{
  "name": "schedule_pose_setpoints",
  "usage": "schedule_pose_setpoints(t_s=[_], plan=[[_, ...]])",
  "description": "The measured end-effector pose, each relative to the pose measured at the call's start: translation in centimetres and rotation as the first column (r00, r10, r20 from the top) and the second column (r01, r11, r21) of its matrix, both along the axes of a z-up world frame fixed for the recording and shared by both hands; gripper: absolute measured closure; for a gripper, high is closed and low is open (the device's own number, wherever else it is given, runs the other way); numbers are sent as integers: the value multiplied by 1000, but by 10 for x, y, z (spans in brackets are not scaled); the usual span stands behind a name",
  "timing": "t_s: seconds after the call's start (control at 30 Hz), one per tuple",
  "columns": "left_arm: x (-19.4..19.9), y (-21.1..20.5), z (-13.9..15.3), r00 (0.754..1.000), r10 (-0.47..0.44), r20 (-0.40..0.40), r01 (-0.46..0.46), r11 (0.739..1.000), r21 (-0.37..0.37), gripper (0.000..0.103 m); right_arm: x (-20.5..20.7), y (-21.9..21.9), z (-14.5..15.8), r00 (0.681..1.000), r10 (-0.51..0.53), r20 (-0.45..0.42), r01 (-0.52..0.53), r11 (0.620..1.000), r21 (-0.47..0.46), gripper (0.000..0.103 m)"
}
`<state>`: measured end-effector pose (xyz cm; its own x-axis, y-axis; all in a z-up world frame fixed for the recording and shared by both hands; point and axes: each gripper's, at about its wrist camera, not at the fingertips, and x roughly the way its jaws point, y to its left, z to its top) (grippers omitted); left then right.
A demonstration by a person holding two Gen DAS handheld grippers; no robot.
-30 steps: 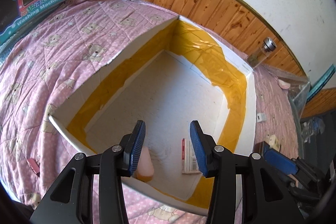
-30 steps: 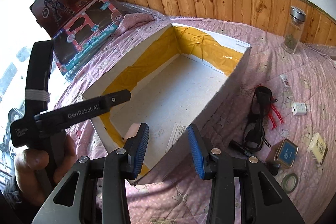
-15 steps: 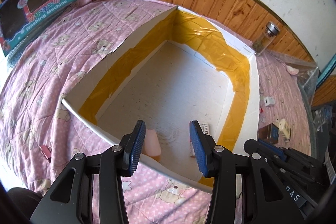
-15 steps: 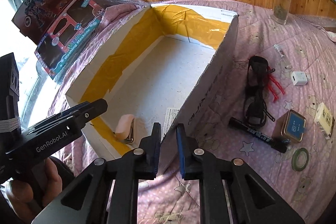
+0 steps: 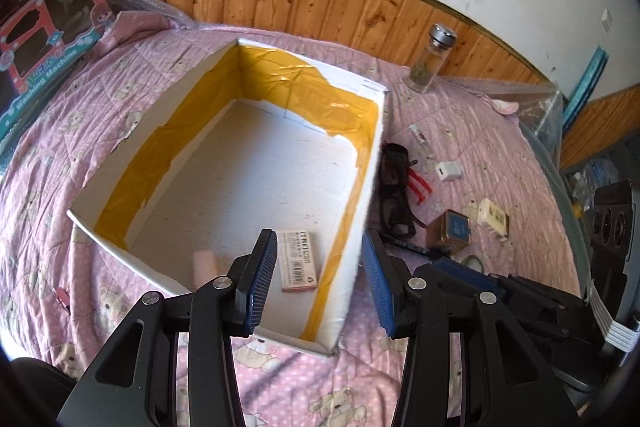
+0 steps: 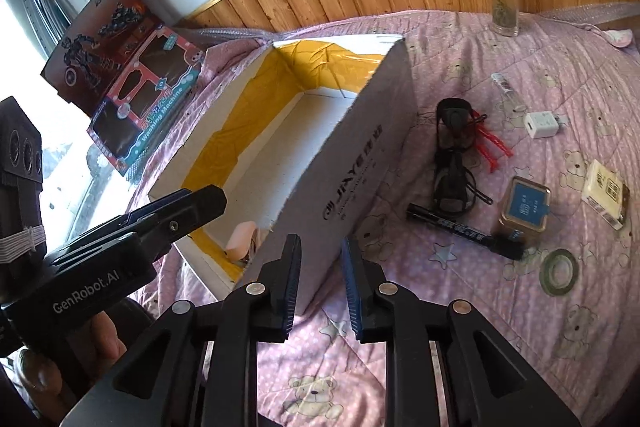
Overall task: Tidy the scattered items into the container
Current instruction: 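Move both tools back toward the remaining items on the bedspread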
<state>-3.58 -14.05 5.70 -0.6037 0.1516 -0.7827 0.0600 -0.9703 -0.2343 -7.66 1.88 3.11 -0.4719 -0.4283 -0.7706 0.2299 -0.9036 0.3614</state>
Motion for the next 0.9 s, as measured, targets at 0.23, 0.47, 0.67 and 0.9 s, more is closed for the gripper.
schedule_pose_setpoints(t_s=[0.23,0.47,0.67,0.9], plan=[[7,67,-10,991,-127,29,128,992,-22,56,28,83,4,987,-150,-65,153,987,48,80],[-12,119,-26,976,-205,67,207,978,-14,56,29,162,-35,957,-288,21,287,956,55,79],[-36,148,-38,965,-242,97,243,970,-1,56,24,182,-56,950,-308,54,305,951,54,75],[-68,184,-61,941,-306,143,309,951,-2,56,6,183,-78,952,-295,80,290,954,74,69]])
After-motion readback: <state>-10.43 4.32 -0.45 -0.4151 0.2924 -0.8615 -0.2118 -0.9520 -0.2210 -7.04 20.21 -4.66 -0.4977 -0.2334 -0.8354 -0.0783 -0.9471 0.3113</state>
